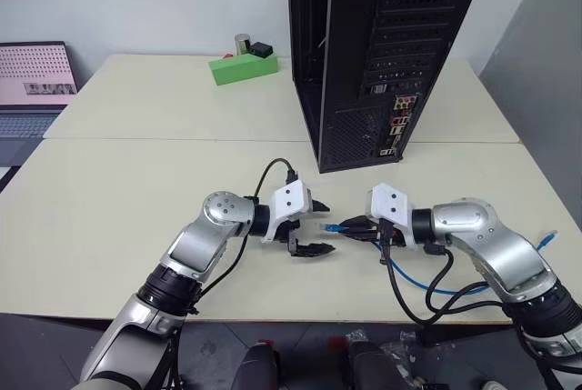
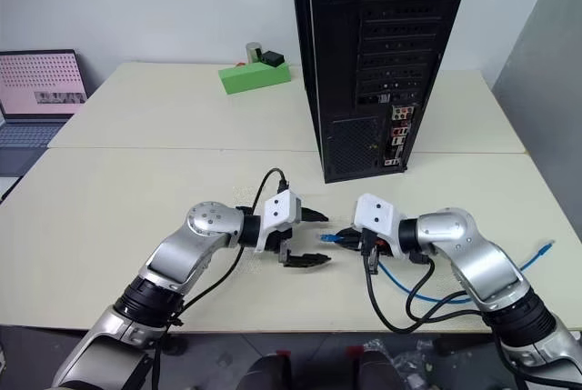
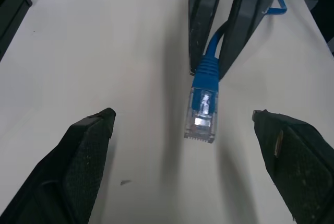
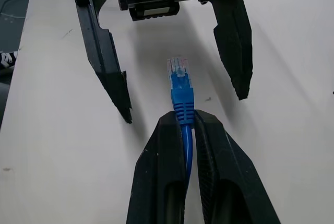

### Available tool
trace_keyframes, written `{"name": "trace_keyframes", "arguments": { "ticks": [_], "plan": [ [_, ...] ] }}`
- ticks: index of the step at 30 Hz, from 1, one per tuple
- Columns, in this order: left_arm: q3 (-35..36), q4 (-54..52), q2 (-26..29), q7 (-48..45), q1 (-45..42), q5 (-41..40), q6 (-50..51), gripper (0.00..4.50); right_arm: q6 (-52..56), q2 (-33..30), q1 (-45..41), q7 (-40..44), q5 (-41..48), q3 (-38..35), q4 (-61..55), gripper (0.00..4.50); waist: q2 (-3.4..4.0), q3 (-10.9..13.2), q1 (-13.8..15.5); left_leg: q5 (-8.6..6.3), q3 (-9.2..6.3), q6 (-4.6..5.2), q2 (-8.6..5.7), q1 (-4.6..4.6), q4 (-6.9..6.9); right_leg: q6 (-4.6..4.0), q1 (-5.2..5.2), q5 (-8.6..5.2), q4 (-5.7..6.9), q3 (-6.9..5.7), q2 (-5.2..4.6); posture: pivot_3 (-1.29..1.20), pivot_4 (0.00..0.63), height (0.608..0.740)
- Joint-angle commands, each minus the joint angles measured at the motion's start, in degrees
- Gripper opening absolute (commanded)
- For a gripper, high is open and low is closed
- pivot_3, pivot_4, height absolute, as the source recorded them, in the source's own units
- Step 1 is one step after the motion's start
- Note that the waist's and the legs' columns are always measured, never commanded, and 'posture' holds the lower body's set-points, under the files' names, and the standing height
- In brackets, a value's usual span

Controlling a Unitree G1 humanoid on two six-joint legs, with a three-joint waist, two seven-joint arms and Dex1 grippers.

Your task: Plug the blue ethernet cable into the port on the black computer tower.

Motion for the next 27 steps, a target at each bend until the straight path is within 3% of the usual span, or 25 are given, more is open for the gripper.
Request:
{"name": "trace_keyframes", "arguments": {
  "ticks": [1,17,22,24,27],
  "plan": [
    [1.5,-1.6,0.0,-1.0,-0.9,-1.6,-0.2,3.84,-1.4,-0.9,-0.8,1.0,-0.9,-0.6,-0.6,0.04,0.0,0.0,0.0,0.0,0.0,0.0,0.0,0.0,0.0,0.0,0.0,0.0,0.0,0.0,0.0,0.0,0.15,0.74],
    [0.8,0.6,-0.7,-0.8,-1.3,-0.3,-3.3,0.45,-1.2,-1.2,-1.7,2.4,-1.5,-0.7,-0.7,0.04,0.0,0.0,0.0,0.0,0.0,0.0,0.0,0.0,0.0,0.0,0.0,0.0,0.0,0.0,0.0,0.0,0.15,0.74],
    [0.8,1.2,-0.6,-0.8,-0.9,0.2,-4.9,0.29,-0.9,-1.6,-2.2,3.1,-1.8,-0.3,-0.8,0.04,0.0,0.0,0.0,0.0,0.0,0.0,0.0,0.0,0.0,0.0,0.0,0.0,0.0,0.0,0.0,0.0,0.15,0.74],
    [1.0,1.4,-0.5,-0.8,-0.8,0.2,-5.9,0.29,-1.2,-1.8,-2.3,3.5,-2.0,-0.5,-0.6,0.74,0.0,0.0,0.0,0.0,0.0,0.0,0.0,0.0,0.0,0.0,0.0,0.0,0.0,0.0,0.0,0.0,0.15,0.74],
    [1.4,0.8,-0.4,-1.5,0.1,-0.3,-7.5,0.29,-1.8,-3.3,-2.5,5.4,-1.7,-1.4,-0.1,1.26,0.0,0.0,0.0,0.0,0.0,0.0,0.0,0.0,0.0,0.0,0.0,0.0,0.0,0.0,0.0,0.0,0.15,0.74]
  ]
}}
